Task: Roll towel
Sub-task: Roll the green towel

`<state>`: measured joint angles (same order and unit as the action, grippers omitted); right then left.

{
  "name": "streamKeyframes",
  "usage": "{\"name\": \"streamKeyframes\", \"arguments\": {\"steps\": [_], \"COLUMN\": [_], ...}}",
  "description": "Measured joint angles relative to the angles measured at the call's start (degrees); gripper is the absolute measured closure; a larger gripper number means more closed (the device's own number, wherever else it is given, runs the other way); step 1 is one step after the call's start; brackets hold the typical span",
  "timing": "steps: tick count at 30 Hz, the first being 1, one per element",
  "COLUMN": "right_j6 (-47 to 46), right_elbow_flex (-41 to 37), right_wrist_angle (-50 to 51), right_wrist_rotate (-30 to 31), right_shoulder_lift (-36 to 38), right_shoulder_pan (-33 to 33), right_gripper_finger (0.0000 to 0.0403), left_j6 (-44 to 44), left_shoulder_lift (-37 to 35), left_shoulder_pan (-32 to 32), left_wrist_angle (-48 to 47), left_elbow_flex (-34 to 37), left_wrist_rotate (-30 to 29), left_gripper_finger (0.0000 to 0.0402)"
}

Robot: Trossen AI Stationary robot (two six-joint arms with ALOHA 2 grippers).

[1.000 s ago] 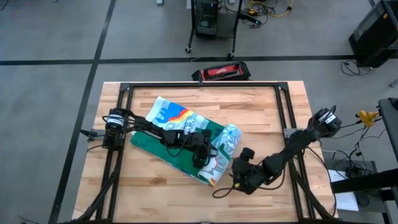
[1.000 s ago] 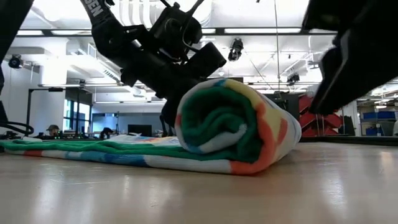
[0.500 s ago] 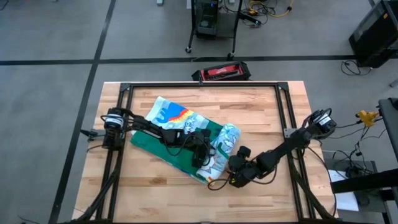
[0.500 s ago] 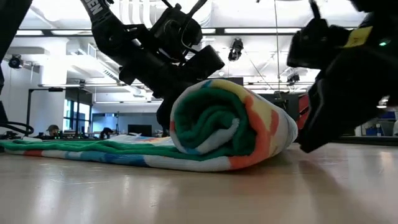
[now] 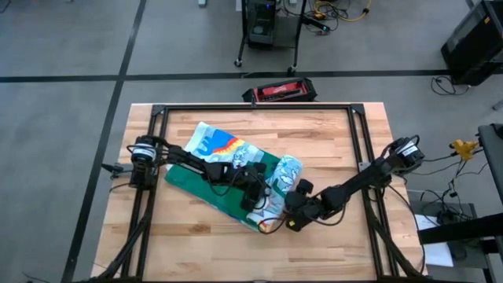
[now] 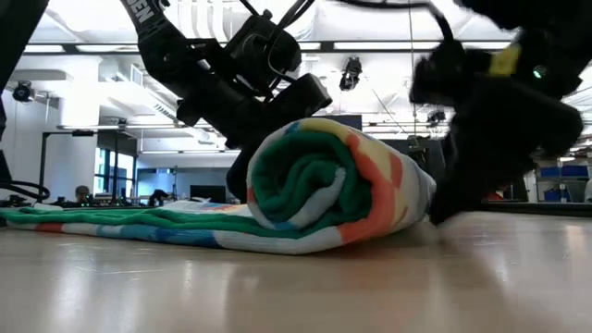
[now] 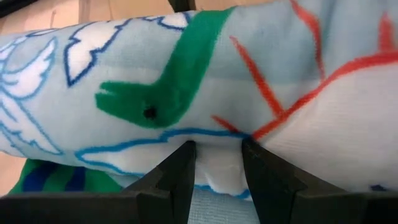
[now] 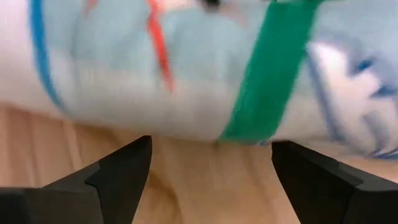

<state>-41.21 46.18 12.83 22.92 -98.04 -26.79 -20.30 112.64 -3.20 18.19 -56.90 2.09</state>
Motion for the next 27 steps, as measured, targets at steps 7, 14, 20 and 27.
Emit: {"name": "streamKeyframes", "arguments": {"steps": [7,14,20,27], "right_j6": [1.5,4.9,6.6,6.7], "right_elbow_flex": [-0.3,1.2,2.8,3.0], "right_wrist_angle": [-2.5,-2.9,-2.6,-3.3], "right_wrist_rotate": [4.3,4.7,5.6,5.7], "right_shoulder_lift": [-0.3,-0.1,0.0,0.1], "right_shoulder_pan": [1.6,3.4,3.4,3.4], "right_gripper_finger": [0.009,0.0093,0.009,0.0092], "left_j6": [-0.5,-0.4,-2.1,-3.4], "left_shoulder_lift": [0.0,0.0,-0.7,-3.1], "left_shoulder_pan": [0.1,0.1,0.1,0.1], "left_wrist_angle": [-0.6,-0.8,-1.5,-5.5], "left_elbow_flex": [0.0,0.0,0.1,0.2], "left_wrist_rotate": [0.0,-0.1,-1.2,-3.6], "left_gripper_finger": [0.028,0.028,0.028,0.028]}}
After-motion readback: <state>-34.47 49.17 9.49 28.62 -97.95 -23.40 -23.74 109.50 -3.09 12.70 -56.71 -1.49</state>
